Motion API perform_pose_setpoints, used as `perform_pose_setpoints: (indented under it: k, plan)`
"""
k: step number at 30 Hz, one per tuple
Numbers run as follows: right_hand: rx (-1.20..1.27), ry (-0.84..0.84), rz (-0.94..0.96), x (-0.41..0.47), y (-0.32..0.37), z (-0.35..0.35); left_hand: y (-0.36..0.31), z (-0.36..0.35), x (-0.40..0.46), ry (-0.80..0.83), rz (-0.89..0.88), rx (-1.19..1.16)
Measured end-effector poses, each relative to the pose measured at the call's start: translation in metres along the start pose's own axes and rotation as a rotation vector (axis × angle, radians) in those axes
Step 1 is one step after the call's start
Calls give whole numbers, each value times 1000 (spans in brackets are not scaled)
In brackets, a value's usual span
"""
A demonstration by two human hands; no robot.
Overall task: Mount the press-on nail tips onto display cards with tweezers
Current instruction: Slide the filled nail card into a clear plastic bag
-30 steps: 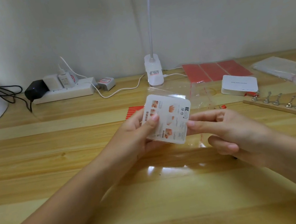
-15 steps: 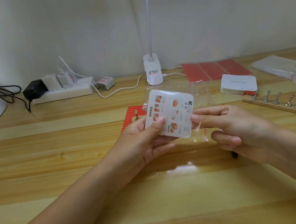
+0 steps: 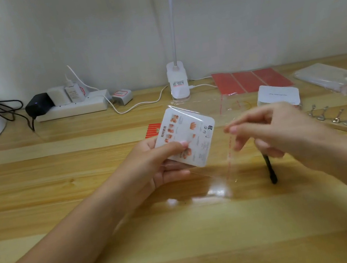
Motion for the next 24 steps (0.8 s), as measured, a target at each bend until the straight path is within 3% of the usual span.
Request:
perform_pose_setpoints:
  k: [3,7,12,16,24]
  plan:
    - [-30,-160,122,11,15,25,-2,5,1,5,0,68]
    - [-109,73,55,0,3,-7,3,-5,-5,105,27,155]
    - [126,207,-116,-11,-10,-26,5,-8,-6,145,43,173]
    - [285,107,-202,-3,-16,-17,3,-4,0,97,96,-42]
    - [307,26,-224,-4,-20,-15,-1,-5,-2,84,-69,175]
Point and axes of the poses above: each hand's wrist, its own x-axis towards the middle knuckle, its own z-axis out of the back of the hand, y = z × x, the point moved 10 cm from there along x, towards the middle knuckle, and after that the axes turned 15 degrees about -y, right-handed, at the moved point
